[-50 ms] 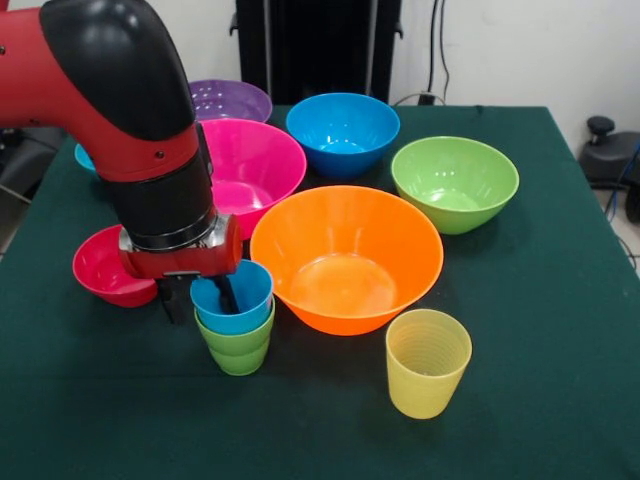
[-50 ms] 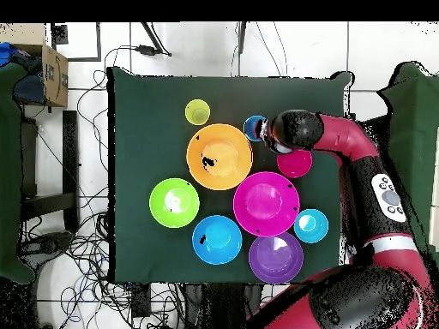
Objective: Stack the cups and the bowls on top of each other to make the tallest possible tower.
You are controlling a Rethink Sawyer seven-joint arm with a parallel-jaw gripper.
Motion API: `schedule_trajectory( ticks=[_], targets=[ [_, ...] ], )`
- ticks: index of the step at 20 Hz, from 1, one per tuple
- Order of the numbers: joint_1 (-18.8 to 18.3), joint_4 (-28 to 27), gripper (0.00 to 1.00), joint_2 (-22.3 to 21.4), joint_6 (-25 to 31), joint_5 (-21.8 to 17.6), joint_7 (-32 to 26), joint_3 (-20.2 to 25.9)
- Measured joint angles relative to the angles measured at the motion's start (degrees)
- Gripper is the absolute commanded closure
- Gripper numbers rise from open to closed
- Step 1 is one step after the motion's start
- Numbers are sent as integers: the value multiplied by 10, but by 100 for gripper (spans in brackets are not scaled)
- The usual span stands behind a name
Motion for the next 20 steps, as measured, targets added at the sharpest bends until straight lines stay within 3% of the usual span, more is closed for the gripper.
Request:
schedule_trajectory(
  ticks=[20],
  targets=[
    [-1, 3, 0, -8, 0, 0, 0, 2]
  ],
)
